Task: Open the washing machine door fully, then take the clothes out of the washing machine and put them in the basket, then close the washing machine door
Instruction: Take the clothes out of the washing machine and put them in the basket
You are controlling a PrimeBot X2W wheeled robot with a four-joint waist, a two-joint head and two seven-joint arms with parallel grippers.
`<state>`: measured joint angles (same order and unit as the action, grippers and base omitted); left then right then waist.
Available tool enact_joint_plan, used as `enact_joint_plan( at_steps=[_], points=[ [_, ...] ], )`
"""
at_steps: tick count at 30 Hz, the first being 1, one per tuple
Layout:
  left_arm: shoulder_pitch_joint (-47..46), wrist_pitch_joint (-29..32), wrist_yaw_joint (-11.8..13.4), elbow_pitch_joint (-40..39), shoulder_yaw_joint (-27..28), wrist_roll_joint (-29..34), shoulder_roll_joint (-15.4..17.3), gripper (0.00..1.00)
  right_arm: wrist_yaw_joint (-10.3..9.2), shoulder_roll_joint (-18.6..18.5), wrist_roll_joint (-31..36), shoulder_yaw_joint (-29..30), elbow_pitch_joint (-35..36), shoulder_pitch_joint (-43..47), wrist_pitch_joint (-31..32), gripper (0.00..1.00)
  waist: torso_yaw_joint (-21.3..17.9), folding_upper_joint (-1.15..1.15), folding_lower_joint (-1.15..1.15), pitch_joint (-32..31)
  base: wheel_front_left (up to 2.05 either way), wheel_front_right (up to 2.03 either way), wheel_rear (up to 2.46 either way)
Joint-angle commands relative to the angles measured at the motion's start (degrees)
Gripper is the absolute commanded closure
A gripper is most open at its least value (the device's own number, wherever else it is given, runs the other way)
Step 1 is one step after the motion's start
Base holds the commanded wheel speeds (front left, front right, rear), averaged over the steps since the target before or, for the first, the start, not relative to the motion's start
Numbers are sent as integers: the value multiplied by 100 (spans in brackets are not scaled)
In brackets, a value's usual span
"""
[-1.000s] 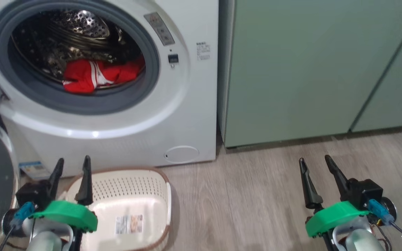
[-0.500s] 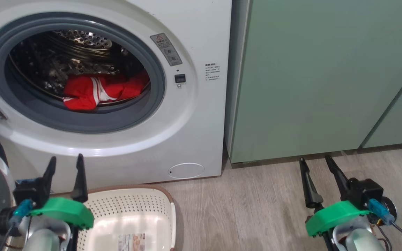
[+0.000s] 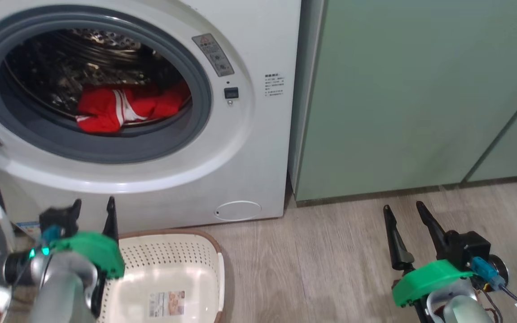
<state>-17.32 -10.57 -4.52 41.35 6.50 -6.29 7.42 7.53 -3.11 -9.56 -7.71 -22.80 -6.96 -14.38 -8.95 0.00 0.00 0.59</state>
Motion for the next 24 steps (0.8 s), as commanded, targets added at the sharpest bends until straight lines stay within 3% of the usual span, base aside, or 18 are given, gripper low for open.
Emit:
enact_joint_plan(
  at_steps=[1,13,24],
  points=[
    [-450,95,27,-70,121,40,202,0,-4,24,-14,-129,160,-163,-62,0,-33,0,0,80,0,0,0],
    [-2588,1808,6,924,18,-97,658,0,-4,24,-91,-262,339,-599,-62,0,-326,0,0,1156,0,0,0],
    [-4455,2377,175,1732,-122,11,1187,0,-4,24,-175,-279,789,-1212,-62,0,-547,0,0,2392,0,0,0]
  ],
)
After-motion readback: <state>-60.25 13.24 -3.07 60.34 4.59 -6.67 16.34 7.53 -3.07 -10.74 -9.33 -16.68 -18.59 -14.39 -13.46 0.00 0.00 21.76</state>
